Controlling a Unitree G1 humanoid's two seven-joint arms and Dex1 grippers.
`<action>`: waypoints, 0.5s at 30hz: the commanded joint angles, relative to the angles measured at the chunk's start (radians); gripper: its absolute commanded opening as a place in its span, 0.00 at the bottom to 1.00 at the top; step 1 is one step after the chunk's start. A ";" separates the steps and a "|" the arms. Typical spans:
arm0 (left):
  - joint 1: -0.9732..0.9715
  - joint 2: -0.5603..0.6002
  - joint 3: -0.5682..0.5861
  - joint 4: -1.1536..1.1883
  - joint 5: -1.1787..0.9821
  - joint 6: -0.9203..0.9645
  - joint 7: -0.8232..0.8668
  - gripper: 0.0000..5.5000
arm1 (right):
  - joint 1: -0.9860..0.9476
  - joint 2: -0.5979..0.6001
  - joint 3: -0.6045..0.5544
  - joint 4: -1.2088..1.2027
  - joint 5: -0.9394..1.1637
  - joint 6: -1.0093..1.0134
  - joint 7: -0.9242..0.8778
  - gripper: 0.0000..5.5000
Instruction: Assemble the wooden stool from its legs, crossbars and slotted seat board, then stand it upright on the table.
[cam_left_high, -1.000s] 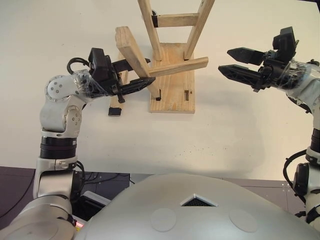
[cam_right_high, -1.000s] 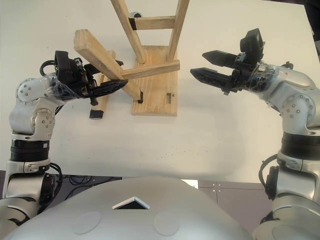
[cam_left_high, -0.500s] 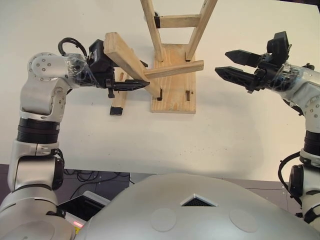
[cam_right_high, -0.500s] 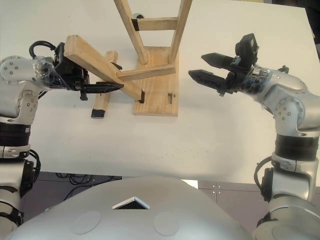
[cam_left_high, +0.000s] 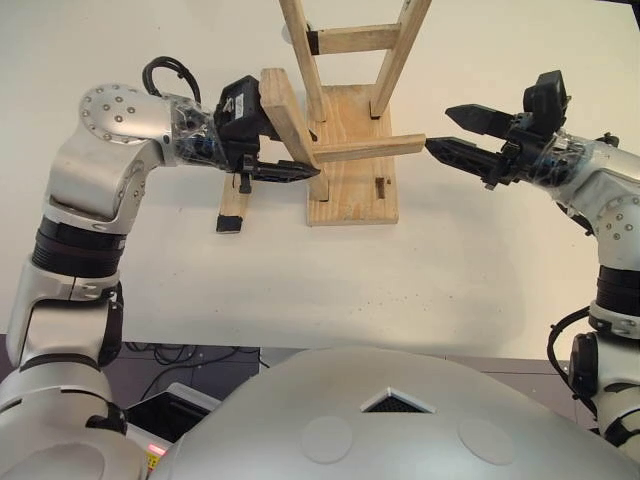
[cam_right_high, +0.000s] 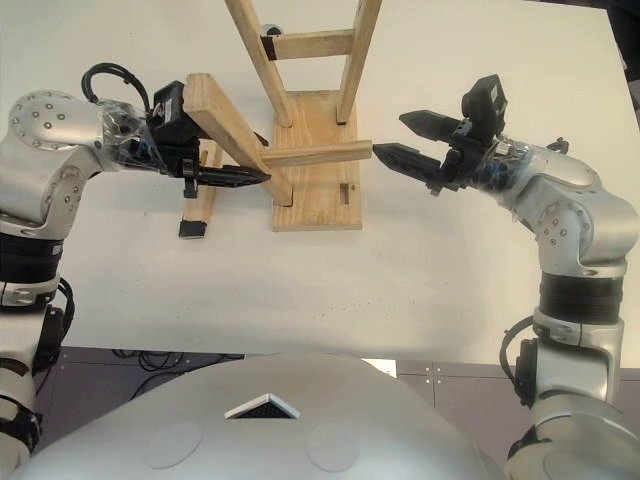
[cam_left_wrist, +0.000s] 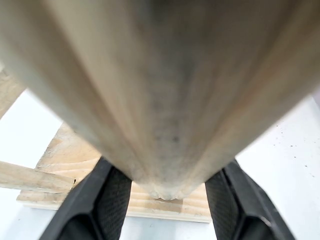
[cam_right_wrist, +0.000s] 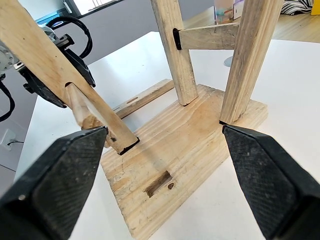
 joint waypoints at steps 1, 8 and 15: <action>0.072 0.049 -0.155 0.034 0.180 0.090 0.042 0.37 | 0.009 0.011 0.003 0.007 -0.022 -0.020 -0.007 0.77; 0.116 0.067 -0.093 0.037 0.147 -0.029 0.062 0.43 | 0.027 0.001 -0.013 0.023 -0.034 -0.031 -0.004 0.77; 0.220 0.124 0.093 -0.058 0.128 0.049 0.142 0.63 | 0.067 0.011 -0.026 0.000 -0.039 -0.047 -0.023 0.77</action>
